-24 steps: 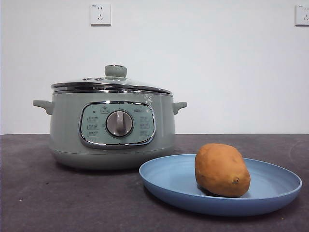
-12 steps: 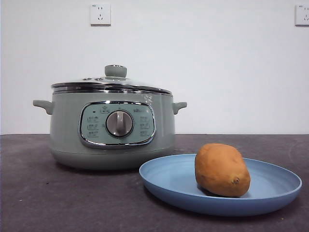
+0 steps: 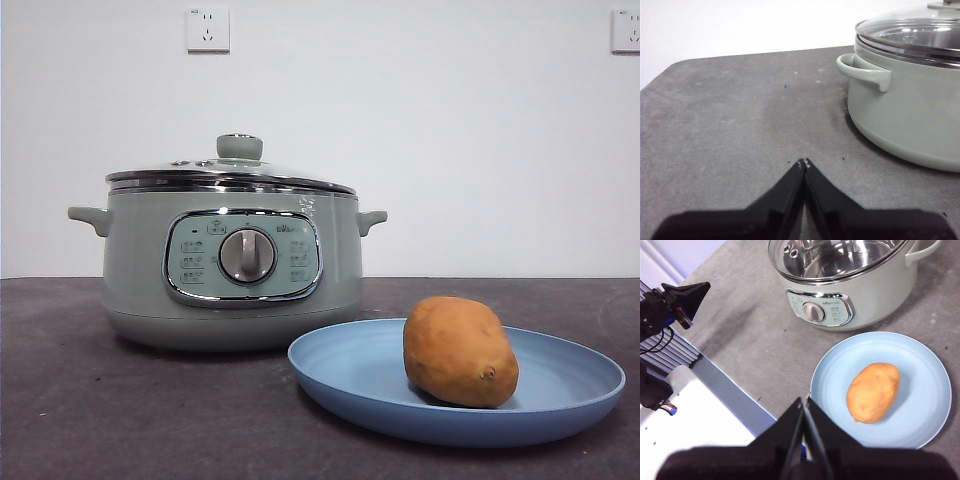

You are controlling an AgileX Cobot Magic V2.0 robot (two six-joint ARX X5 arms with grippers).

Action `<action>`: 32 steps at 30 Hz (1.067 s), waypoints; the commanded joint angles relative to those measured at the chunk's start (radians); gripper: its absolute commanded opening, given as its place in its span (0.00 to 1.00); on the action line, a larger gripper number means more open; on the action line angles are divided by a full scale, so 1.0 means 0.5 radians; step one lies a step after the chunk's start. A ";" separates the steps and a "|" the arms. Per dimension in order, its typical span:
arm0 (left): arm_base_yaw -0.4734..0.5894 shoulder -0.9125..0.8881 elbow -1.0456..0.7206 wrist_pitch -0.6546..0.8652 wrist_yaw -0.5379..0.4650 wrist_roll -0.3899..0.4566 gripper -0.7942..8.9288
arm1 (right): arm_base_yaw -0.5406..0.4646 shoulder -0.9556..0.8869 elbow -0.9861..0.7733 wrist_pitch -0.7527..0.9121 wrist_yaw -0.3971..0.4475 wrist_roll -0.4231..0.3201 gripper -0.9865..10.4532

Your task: Take the potato out from the steamer,put the potato on the plate,close the lid

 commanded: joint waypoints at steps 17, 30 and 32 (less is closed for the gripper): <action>0.007 -0.006 -0.031 -0.002 -0.004 -0.013 0.08 | 0.000 0.000 0.002 0.003 0.005 0.010 0.09; 0.007 -0.006 -0.031 -0.001 -0.005 -0.013 0.08 | -0.872 -0.417 -0.221 0.451 0.099 -0.155 0.09; 0.007 -0.006 -0.031 -0.001 -0.004 -0.013 0.08 | -1.038 -0.508 -0.327 0.600 0.098 -0.227 0.09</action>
